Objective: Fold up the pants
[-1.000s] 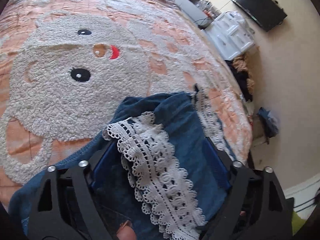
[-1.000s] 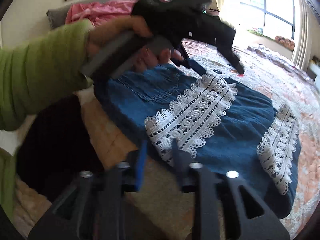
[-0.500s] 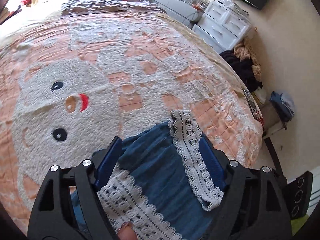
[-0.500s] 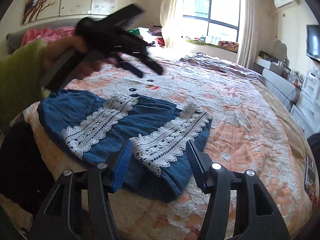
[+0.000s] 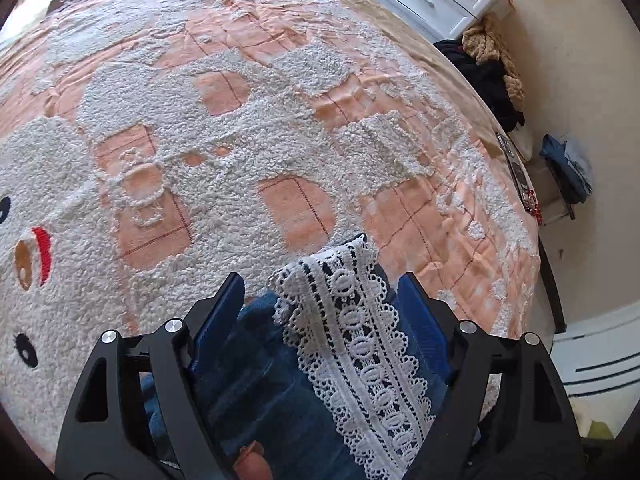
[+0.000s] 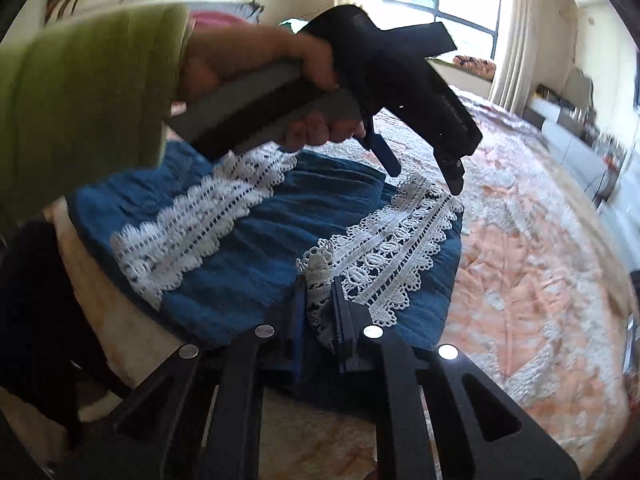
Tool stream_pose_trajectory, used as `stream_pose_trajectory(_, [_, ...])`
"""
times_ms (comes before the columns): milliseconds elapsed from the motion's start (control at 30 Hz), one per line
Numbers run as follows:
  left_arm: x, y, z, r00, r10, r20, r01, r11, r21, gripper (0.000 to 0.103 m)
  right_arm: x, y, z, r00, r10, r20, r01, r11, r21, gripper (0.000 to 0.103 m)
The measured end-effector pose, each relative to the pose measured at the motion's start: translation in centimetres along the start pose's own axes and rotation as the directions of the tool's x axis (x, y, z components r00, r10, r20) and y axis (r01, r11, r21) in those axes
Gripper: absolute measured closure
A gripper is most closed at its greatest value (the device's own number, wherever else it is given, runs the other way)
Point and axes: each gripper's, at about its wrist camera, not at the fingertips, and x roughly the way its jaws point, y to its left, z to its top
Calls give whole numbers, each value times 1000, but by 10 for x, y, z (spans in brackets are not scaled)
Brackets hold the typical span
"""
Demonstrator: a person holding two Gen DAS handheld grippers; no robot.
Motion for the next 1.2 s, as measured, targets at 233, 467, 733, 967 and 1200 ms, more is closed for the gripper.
stream_pose_trajectory(233, [7,-2,1,999,-35,-4,35,999,6,99,-2,-21,5,997,80,20,-82,987,141,93])
stream_pose_trajectory(467, [-42,-5,-4,995,-49,90,46,998,34,100,-17,-35,9,972,192,135,-219,948,230,93])
stream_pose_trajectory(733, [-113,26,-51,985,31,172,-28,999,-20,100,-24,11,22,928,324,183,-336,941,42,93])
stream_pose_trajectory(967, [-133,76,-109,974,96,204,-62,984,-165,100,-15,49,27,921,375,104,-367,926,-88,93])
stream_pose_trajectory(1200, [-121,106,-140,973,139,183,-93,966,-240,99,4,72,17,935,355,2,-351,924,-152,93])
